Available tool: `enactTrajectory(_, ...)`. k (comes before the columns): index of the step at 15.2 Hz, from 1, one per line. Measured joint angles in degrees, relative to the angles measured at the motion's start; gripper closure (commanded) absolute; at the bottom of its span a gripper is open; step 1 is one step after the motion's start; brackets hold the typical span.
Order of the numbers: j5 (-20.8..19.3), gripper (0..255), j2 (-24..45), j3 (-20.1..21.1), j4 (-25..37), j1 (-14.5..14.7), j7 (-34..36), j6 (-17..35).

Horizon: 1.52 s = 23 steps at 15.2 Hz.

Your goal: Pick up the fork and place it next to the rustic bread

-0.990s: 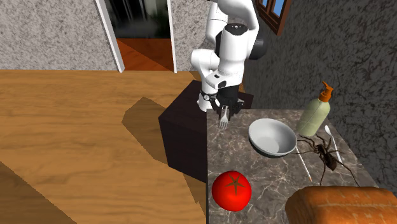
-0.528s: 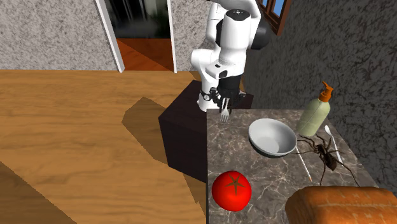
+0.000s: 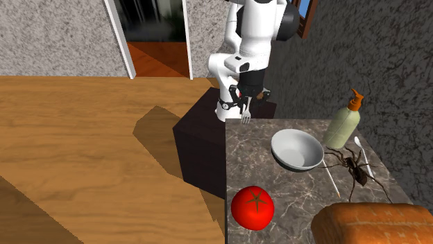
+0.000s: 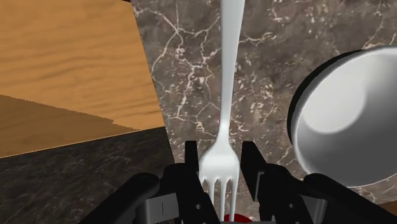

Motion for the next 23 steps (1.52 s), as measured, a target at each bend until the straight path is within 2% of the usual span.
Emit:
enactTrajectory(7, -0.44, 255, 0.47, -0.15, 5.43, -0.19, 0.59, -4.89)
enactTrajectory(10, -1.12, 255, 6.29, 1.84, 9.84, -0.74, 2.56, -3.42)
enactTrajectory(15, -3.76, 255, 17.73, 5.74, 20.84, -1.56, 7.32, -3.08)
enactTrajectory(21, -10.14, 255, 33.45, 10.06, 36.64, -0.89, 14.53, -4.24)
enactTrajectory(23, -11.48, 255, 36.23, 10.56, 39.22, -0.40, 15.80, -4.37)
